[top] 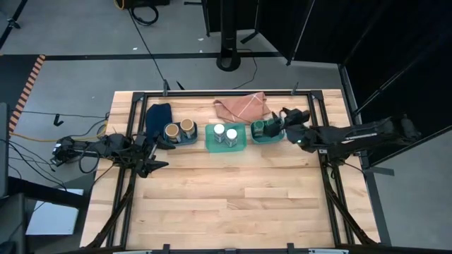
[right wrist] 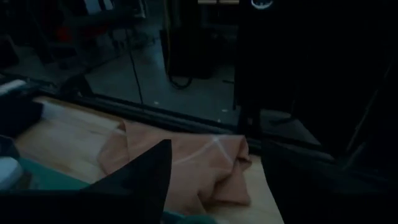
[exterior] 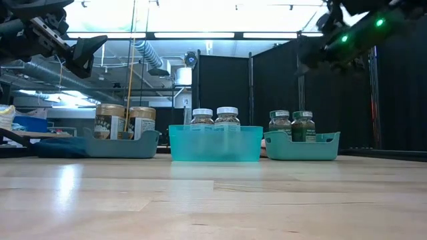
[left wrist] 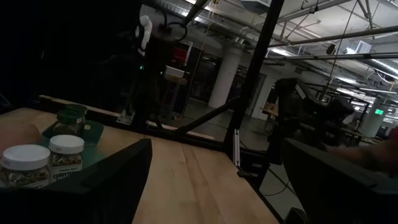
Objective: Sort spices by type
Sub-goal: Adjust the green seasoning bottles and the bin
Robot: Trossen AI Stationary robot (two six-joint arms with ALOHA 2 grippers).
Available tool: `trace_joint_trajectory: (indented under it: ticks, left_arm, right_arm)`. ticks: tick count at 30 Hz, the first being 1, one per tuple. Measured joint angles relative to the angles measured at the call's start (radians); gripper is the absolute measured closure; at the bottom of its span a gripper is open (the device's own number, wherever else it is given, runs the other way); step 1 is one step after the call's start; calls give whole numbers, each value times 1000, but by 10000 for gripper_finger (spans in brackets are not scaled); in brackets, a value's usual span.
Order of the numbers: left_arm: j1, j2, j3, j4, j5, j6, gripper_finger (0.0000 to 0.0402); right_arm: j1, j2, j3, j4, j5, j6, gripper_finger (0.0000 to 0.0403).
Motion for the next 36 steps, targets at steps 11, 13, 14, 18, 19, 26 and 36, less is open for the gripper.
trace_joint_trajectory:
  ticks: [11,13,14,18,19,26,36]
  left_arm:
    - [0,0,0,0,0,0,39]
    - [0,0,0,0,0,0,39]
    - [0,0,0,0,0,0,39]
    - [0,0,0,0,0,0,39]
    - [0,0,0,0,0,0,39]
    - [0,0,0,2,0,0,39]
    - [0,0,0,0,0,-20,39]
  right_arm:
    - [-16,-25,1,-363,-13,301,349]
    - [-17,0,1,-411,-14,360,388]
    - [-17,13,1,-420,-14,377,392]
    - [-17,65,1,-420,-34,418,380]
    - [-17,79,1,-420,-45,424,382]
    - [-16,166,0,-354,-96,442,389]
    - [1,164,0,-137,-163,248,394]
